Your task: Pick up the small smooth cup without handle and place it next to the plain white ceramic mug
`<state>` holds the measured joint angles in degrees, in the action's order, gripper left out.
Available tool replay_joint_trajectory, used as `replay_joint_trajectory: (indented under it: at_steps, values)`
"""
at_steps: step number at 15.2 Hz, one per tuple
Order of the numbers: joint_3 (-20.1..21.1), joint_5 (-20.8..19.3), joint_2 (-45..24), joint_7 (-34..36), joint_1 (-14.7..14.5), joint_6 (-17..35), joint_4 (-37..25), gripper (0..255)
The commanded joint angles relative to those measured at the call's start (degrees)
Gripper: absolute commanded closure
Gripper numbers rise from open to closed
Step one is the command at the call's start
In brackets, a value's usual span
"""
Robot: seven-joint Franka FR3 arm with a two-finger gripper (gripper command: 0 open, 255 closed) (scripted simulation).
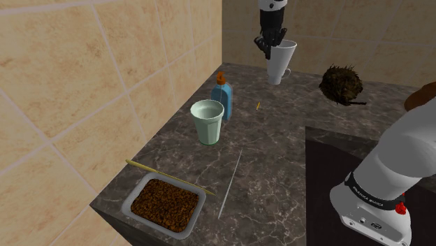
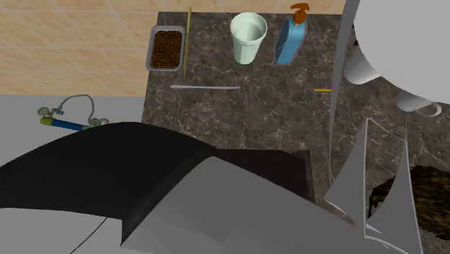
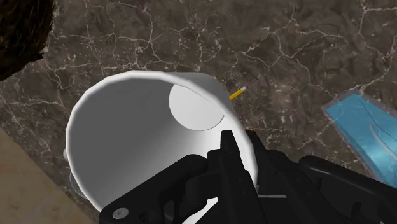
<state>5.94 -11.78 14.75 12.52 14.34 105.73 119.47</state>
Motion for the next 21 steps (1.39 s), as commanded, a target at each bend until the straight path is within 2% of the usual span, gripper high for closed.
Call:
replay_joint_trajectory:
  at_steps: [1,10,17,21]
  values:
    - [-1.3,-0.5,-2.7,-2.0,1.0,0.4,-2.7,255]
    - [-5.9,-1.2,-17.3,-10.6,5.0,0.6,-19.0,255]
    - [-8.3,0.2,-31.3,-17.3,8.4,-2.6,-37.5,255]
    - [-8.3,0.0,-31.2,-16.7,8.4,0.5,-34.3,255]
